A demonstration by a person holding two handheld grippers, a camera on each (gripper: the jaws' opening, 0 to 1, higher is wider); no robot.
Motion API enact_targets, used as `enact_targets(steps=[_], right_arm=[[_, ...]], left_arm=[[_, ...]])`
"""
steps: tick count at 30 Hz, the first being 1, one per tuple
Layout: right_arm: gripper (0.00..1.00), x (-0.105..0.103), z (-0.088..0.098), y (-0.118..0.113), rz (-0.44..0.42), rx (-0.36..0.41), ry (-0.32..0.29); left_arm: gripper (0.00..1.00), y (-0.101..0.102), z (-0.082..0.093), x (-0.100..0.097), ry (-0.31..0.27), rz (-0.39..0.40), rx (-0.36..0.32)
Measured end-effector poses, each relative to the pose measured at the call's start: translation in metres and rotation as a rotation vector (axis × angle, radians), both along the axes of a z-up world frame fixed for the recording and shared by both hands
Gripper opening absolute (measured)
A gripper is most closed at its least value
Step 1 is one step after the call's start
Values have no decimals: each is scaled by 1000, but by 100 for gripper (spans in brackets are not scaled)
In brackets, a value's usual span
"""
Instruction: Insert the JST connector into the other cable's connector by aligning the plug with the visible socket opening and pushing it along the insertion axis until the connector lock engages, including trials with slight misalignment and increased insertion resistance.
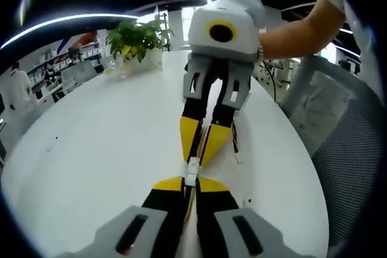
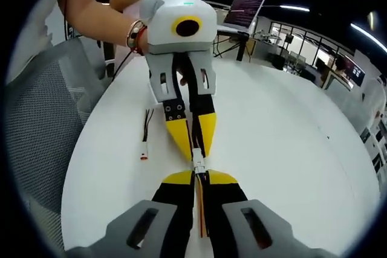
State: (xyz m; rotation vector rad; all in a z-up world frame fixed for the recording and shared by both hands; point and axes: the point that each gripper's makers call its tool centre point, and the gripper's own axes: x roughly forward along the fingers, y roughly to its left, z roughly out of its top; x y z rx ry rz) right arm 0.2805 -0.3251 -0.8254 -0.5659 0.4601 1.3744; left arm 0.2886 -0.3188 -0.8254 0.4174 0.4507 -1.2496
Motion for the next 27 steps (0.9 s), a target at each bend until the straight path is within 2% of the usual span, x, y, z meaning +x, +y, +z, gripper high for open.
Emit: enact_targets(steps=[5,18,27], right_arm=[[2,5,5,-1,-25,58,17],[2,20,2,-2,-51,115,42],[2,27,-7,-2,-68,130,70]], left_arm=[[0,1,5,6,16,26,-55],[0,0,3,22,43,55,-101],[0,-1,-7,28,65,69,-108]])
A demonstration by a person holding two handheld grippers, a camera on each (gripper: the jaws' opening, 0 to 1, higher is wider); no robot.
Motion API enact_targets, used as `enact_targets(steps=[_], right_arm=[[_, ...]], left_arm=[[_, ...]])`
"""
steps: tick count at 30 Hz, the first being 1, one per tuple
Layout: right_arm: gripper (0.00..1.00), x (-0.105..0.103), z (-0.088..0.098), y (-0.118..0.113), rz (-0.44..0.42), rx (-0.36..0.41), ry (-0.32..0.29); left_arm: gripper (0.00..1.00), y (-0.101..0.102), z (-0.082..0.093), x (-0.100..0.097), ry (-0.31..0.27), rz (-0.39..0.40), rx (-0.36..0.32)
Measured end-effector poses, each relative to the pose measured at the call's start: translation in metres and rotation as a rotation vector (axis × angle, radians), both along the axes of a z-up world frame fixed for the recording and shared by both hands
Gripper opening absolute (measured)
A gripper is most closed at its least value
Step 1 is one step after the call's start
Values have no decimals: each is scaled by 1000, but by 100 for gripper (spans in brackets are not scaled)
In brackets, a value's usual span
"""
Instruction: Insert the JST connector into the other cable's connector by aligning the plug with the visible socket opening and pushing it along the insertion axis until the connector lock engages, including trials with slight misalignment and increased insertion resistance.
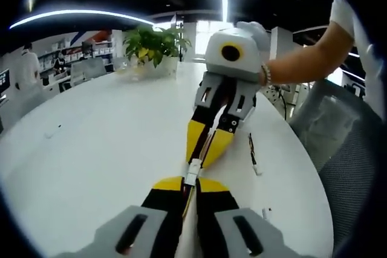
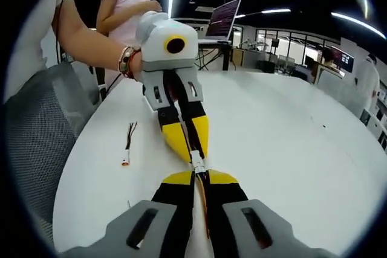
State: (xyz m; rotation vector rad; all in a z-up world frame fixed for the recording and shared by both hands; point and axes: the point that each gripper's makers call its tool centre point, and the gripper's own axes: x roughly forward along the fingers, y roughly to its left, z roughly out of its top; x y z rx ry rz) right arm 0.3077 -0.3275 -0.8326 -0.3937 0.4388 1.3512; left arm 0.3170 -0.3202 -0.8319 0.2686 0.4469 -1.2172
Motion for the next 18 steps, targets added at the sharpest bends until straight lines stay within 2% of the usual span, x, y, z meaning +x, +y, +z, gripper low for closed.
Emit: enact_targets(steps=[18], right_arm=[[3,9,-12,-2,-22,5,15]], left_arm=[[1,-3,-12,9,30,21,4]])
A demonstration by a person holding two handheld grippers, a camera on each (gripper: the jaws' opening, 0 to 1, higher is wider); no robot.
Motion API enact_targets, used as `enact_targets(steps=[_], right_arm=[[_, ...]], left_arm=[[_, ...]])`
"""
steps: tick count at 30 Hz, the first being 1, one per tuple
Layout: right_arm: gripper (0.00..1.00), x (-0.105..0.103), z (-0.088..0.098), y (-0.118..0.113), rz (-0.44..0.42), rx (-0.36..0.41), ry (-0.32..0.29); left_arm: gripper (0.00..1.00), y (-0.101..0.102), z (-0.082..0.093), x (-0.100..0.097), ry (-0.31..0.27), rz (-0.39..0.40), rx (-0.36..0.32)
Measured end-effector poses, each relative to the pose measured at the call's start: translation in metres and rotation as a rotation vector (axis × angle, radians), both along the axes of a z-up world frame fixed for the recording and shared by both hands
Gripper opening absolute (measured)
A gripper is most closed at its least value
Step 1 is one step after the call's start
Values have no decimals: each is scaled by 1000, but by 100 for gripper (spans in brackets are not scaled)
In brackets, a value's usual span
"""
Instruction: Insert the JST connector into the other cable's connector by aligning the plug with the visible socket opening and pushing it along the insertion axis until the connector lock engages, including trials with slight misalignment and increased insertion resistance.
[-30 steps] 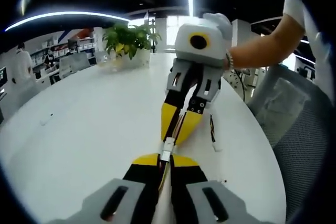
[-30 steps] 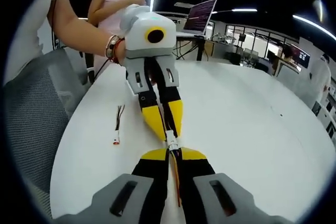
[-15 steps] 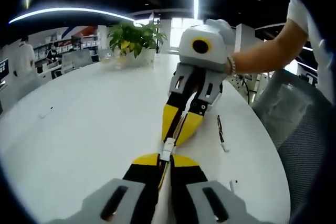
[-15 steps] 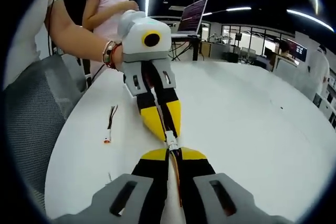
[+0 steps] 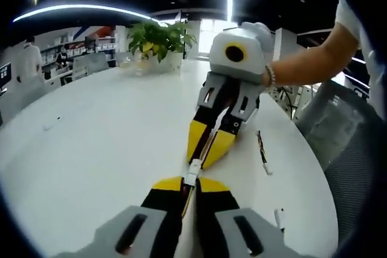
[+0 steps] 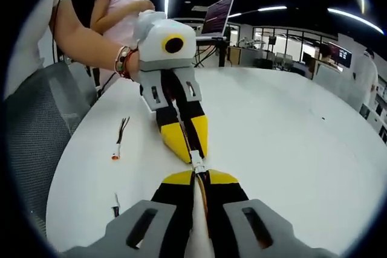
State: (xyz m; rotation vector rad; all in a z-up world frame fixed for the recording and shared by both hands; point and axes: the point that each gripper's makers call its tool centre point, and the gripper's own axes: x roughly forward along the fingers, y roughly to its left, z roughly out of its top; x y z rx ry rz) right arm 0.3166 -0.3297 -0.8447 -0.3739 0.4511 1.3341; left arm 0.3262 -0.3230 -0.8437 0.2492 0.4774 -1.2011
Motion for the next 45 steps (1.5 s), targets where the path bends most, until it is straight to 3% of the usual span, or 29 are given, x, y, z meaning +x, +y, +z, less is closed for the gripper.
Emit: enact_targets(steps=[31,45], right_arm=[[9,6,-4,-8,-75,32,32],[14,6,7,-13,-99,67,40]], left_arm=[[2,4,-2,1,29,29,-8],[7,6,11,2,26,55,-52]])
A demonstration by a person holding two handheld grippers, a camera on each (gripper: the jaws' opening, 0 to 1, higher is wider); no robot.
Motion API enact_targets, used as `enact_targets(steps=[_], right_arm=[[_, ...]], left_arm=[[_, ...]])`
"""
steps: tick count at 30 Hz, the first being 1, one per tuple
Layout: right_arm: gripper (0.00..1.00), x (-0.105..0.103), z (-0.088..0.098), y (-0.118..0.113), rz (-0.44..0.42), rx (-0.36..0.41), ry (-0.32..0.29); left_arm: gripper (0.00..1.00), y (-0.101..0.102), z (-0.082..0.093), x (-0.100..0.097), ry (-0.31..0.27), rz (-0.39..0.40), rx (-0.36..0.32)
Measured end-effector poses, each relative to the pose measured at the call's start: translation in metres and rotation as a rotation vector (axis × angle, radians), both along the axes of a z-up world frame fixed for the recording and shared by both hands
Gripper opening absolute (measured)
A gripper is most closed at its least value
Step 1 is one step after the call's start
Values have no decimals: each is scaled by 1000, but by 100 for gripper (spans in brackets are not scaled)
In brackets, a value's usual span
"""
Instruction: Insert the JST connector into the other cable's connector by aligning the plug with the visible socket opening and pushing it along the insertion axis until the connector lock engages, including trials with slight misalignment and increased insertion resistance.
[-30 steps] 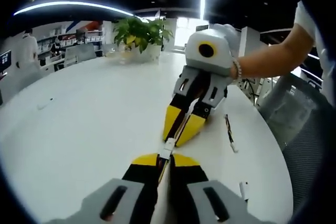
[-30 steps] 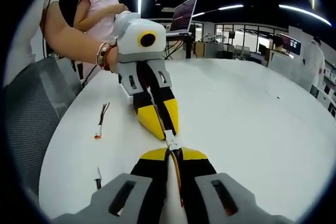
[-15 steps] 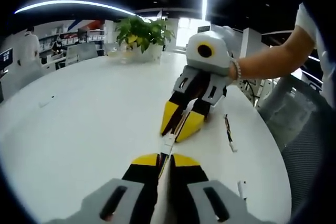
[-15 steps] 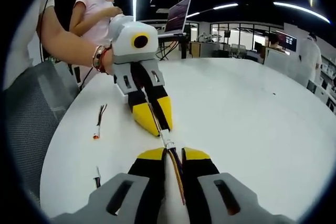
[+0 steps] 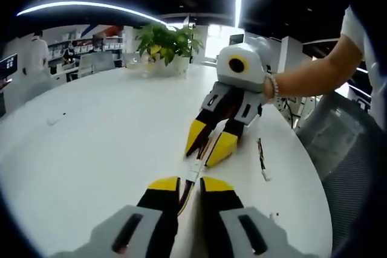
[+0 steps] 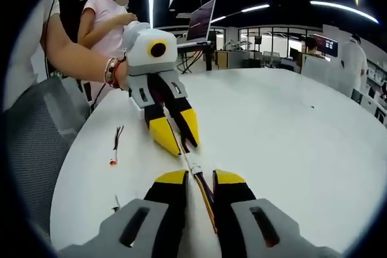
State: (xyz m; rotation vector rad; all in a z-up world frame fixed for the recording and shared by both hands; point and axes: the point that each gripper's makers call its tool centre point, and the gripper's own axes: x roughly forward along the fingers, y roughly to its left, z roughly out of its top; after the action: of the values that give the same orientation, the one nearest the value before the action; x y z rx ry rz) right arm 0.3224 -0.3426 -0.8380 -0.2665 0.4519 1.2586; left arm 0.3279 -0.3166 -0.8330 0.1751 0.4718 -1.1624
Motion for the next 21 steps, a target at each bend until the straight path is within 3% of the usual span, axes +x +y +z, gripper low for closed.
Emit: enact_targets(steps=[8,21], right_arm=[[15,-2,22,-7,-16,34,-29],[15,-22,48,1,22,71,-69]], left_arm=[[11,5,19,-3,-26,27,-39],[12,2,45,-24,-83,20,-75]])
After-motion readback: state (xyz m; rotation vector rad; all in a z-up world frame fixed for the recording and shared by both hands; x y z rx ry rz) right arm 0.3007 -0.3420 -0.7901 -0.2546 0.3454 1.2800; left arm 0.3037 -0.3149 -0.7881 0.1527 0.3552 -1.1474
